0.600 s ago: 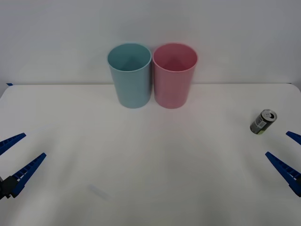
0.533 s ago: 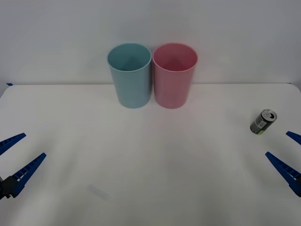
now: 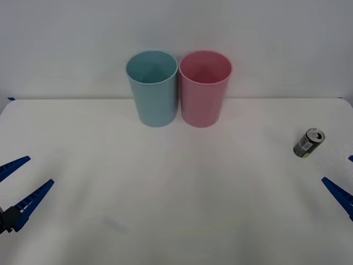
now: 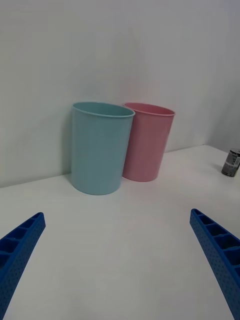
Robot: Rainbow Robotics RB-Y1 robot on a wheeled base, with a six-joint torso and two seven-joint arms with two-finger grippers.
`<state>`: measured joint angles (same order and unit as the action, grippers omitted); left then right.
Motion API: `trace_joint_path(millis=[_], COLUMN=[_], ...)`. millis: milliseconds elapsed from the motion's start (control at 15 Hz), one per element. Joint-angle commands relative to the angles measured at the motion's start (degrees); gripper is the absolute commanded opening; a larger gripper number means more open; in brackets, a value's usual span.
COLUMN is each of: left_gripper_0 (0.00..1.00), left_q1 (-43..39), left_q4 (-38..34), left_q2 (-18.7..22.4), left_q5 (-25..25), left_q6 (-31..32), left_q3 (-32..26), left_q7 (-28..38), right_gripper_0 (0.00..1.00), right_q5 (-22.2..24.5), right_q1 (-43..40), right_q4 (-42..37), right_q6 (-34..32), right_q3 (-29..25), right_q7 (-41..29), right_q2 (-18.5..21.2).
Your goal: Grasp the object on the table and drop it into the matching bin: aluminum can to the light blue bin, PET bottle to the pink bin.
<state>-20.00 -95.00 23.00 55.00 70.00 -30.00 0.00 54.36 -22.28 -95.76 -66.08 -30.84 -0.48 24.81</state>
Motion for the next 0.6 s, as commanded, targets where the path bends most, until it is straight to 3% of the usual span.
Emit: trace_joint_path(millis=[67,600], left_gripper_0=[1.0,1.0], left_q1=[0.0,0.0], left_q4=[0.0,0.0], left_q2=[0.0,0.0], left_q5=[0.0,0.0], left_q6=[0.0,0.0], left_q3=[0.0,0.0], left_q7=[0.0,0.0], right_gripper_0=[1.0,1.0], right_q5=[0.0,0.0], right_q1=[-0.7,-0.8], right_q4=[1.1,7.2], right_q6=[4.2,9.2], right_q3=[0.8,1.5], right_q7=[0.8,6.3], right_q2=[0.2,0.2])
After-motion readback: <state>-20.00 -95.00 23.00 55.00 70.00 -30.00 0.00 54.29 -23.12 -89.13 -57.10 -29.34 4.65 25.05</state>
